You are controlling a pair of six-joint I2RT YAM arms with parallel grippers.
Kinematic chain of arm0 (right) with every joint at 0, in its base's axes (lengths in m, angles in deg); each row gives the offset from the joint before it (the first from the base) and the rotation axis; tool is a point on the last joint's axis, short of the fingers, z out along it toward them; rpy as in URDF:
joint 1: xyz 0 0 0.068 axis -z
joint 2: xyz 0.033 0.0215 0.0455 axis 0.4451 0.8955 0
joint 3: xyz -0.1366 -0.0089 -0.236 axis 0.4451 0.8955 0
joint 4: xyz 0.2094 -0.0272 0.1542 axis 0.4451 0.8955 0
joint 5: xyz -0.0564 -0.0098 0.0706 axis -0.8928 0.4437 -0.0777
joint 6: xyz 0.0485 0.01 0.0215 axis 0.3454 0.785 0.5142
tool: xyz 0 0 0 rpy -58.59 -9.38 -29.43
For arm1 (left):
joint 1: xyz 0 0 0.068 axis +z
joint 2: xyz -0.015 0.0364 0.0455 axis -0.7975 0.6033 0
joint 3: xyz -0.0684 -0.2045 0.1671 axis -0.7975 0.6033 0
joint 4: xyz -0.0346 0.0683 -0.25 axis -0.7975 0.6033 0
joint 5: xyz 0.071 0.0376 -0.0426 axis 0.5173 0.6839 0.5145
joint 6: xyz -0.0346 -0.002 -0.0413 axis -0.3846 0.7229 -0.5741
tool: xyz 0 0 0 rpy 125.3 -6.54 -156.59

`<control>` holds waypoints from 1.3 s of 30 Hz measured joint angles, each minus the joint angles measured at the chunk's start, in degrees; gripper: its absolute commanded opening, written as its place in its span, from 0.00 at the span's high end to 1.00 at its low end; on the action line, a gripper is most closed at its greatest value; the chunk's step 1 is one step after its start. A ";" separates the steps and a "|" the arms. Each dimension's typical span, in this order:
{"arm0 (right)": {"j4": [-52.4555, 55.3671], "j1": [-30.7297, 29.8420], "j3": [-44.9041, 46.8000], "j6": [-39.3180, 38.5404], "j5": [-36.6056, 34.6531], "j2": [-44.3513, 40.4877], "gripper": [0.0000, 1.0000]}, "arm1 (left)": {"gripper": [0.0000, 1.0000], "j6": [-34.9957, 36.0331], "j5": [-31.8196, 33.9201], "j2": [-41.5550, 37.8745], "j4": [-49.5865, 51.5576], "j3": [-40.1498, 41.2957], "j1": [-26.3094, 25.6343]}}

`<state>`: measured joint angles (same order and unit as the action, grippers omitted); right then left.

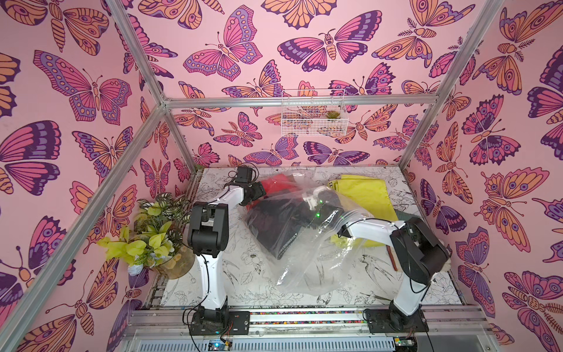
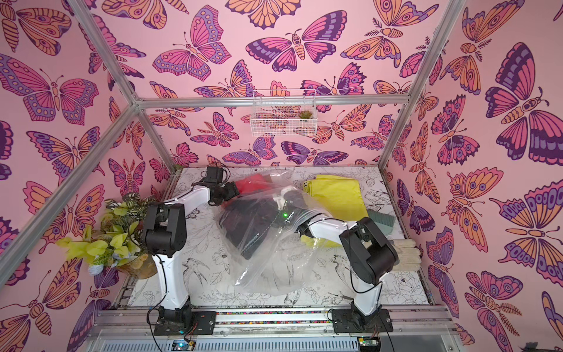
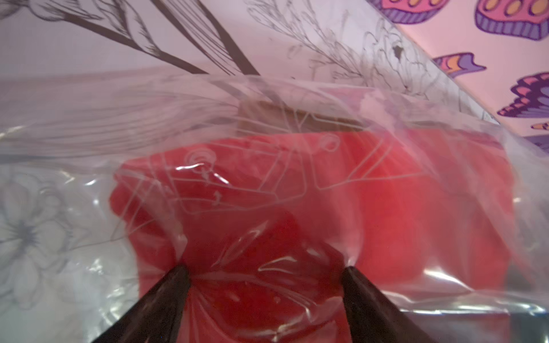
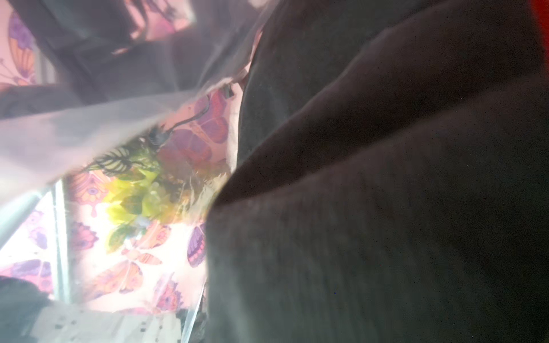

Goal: Take the trousers out of the vacuum bag
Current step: Take out the trousers from the vacuum bag.

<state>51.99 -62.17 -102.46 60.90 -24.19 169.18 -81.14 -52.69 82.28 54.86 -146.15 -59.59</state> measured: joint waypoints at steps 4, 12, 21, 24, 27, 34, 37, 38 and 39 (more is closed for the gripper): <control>0.70 0.04 -8.79 -0.35 2.38 6.54 1.00 | 0.16 -0.55 0.00 2.60 1.70 -3.41 3.13; 4.68 0.52 -18.10 -1.60 5.49 11.26 1.00 | 0.16 -0.79 0.48 3.56 3.93 -5.75 4.98; -0.59 0.57 -6.08 1.68 3.21 3.21 1.00 | 0.16 -0.79 0.48 4.98 6.40 -8.31 4.96; -1.92 0.15 -1.33 1.97 2.43 -0.94 1.00 | 0.16 -0.79 0.48 5.16 7.06 -8.81 4.96; -2.60 -0.66 2.21 2.01 1.84 -4.74 1.00 | 0.16 -0.76 0.48 5.31 7.48 -9.14 4.96; -2.25 -2.58 12.02 1.77 -1.99 -15.80 1.00 | 0.16 -0.76 0.44 5.49 7.61 -9.33 4.96; 0.02 -3.48 16.11 1.25 -4.44 -21.81 1.00 | 0.16 -0.76 0.33 5.66 7.63 -9.46 4.96; 0.98 -3.78 17.29 0.92 -5.22 -23.78 1.00 | 0.16 -0.76 0.24 5.70 7.63 -9.49 4.96; 1.90 -3.98 18.03 0.63 -5.75 -25.22 1.00 | 0.16 -0.76 0.20 5.75 7.63 -9.53 4.96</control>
<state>53.89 -66.15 -84.43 61.54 -29.93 143.96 -81.90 -52.49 88.02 62.49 -155.68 -54.63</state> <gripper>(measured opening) 0.134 0.841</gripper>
